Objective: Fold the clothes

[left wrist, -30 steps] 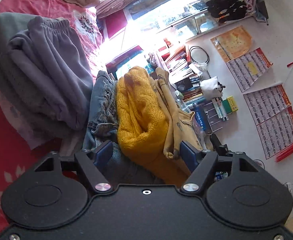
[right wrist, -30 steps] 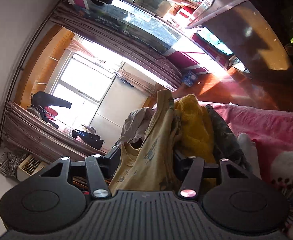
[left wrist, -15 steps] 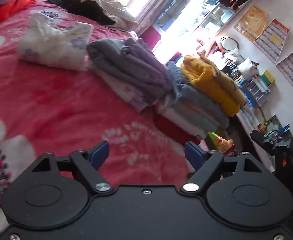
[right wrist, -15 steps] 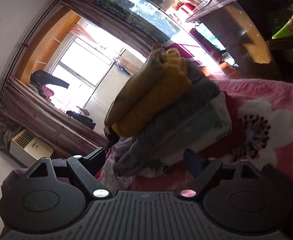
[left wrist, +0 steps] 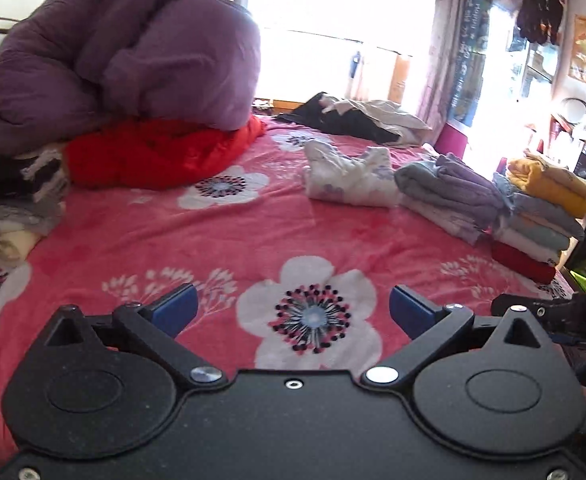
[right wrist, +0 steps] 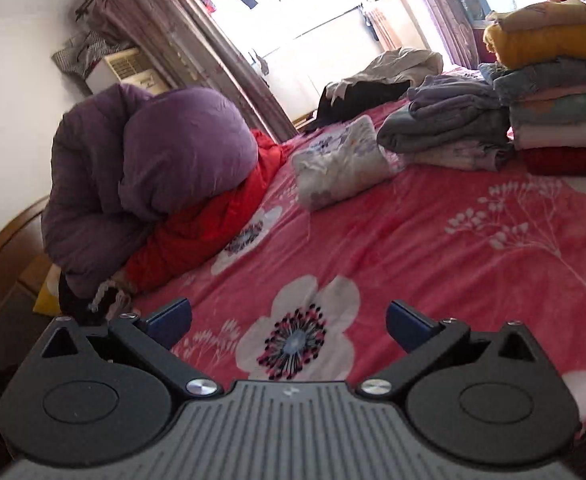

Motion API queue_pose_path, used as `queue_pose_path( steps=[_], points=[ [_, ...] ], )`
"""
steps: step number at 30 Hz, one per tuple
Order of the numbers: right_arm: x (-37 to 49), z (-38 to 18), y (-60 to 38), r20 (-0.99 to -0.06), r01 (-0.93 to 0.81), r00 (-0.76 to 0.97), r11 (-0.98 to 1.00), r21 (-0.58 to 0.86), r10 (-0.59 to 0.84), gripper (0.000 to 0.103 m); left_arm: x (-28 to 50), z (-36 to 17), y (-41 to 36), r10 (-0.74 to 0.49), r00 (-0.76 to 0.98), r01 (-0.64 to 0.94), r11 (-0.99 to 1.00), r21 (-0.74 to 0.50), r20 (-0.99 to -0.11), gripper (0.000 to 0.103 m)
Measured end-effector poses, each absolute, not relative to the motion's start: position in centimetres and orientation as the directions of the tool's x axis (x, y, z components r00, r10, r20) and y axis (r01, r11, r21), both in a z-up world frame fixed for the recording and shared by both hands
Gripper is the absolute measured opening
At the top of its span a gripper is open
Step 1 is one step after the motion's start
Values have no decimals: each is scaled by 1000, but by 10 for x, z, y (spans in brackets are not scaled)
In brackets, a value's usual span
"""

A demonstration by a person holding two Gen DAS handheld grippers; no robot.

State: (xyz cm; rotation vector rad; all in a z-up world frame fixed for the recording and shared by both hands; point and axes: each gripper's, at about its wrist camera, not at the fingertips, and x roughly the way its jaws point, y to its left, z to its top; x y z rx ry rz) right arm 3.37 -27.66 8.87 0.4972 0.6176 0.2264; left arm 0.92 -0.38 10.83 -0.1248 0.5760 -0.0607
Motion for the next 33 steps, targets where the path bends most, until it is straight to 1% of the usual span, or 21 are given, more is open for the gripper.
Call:
queue_pose_path(
  steps=[2, 5, 7, 8, 10, 12, 15, 19, 23, 26, 33],
  points=[
    [15, 92, -254, -538, -61, 774, 885, 461, 333, 103, -12, 102, 5, -44, 845, -45, 987, -154, -533, 103],
    [-1, 90, -231, -572, -76, 761, 917, 392, 307, 103, -32, 88, 9, -81, 836, -14, 986, -168, -543, 103],
    [-14, 86, -221, -588, -71, 759, 934, 351, 278, 103, -39, 81, 4, -90, 834, 20, 991, -134, -544, 103],
    [-19, 84, -217, -596, -68, 758, 941, 331, 264, 103, -41, 80, 1, -69, 838, 18, 995, -98, -541, 103],
    [-29, 82, -210, -615, -55, 753, 954, 293, 233, 103, -49, 79, -1, -55, 846, 23, 997, -67, -531, 103],
    [-36, 79, -206, -625, -46, 751, 962, 268, 210, 103, -51, 80, 5, -78, 841, 21, 994, -112, -535, 103],
    [-45, 77, -202, -628, -37, 755, 969, 244, 188, 103, -55, 76, 17, -120, 828, 17, 982, -189, -548, 103],
    [-50, 76, -199, -628, -29, 761, 976, 216, 162, 103, -60, 72, 14, -111, 829, 25, 987, -161, -548, 103],
    [-56, 78, -195, -615, -32, 777, 983, 179, 137, 103, -60, 67, 2, -85, 827, 47, 996, -82, -556, 103],
    [-55, 73, -193, -607, -28, 785, 986, 164, 123, 103, -57, 63, 7, -106, 816, 49, 992, -115, -569, 103],
    [-56, 55, -191, -589, -43, 797, 985, 165, 134, 103, -51, 52, 7, -81, 805, 26, 994, -102, -588, 103]
  ],
)
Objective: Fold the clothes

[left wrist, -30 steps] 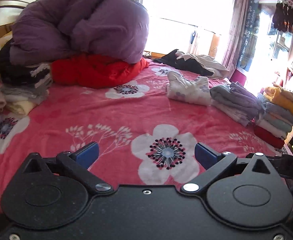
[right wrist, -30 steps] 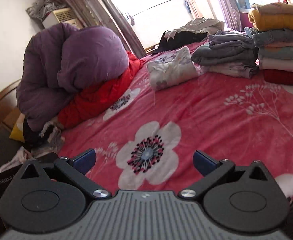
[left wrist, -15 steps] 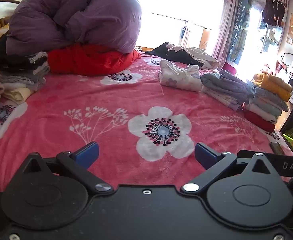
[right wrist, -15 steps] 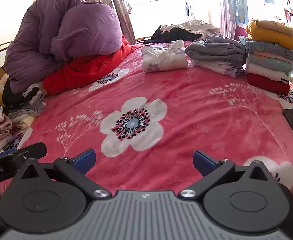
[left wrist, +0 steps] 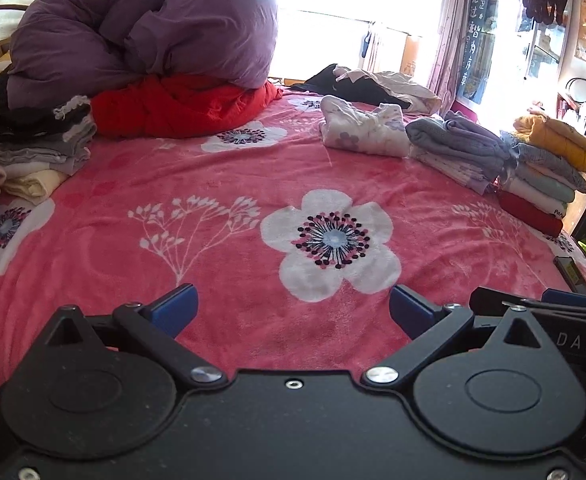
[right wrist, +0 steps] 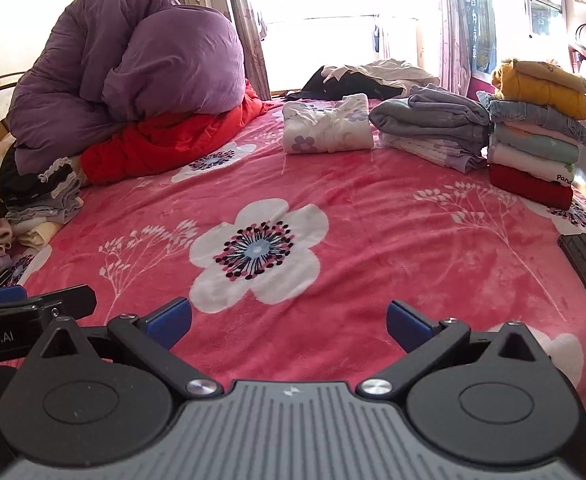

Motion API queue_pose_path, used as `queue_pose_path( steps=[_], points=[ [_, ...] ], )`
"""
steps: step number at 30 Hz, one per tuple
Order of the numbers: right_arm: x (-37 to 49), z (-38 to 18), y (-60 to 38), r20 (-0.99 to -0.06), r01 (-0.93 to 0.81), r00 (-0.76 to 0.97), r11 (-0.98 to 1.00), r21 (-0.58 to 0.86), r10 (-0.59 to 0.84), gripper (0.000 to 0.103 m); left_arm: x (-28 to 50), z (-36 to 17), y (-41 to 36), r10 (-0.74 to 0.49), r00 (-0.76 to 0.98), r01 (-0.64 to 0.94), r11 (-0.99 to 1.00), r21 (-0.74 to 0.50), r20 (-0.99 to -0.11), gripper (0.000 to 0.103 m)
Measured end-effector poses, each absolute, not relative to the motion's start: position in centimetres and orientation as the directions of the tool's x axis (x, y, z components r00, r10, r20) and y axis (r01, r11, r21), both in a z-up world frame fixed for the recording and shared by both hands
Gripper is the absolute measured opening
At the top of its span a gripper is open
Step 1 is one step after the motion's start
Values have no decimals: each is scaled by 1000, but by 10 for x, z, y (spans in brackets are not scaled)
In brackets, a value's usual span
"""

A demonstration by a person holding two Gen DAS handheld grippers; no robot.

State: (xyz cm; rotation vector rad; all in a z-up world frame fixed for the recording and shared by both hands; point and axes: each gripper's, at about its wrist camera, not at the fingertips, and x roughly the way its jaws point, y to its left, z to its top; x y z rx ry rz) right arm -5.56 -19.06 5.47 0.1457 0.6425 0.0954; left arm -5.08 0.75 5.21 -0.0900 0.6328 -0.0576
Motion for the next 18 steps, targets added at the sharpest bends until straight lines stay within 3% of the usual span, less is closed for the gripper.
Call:
queue_pose_path(
  steps=[18],
  points=[
    [-33, -6, -209, -609, -12, 773, 964, 265, 177, 103, -30, 13, -7, -28, 774, 12, 1000, -29, -633, 103]
  ],
)
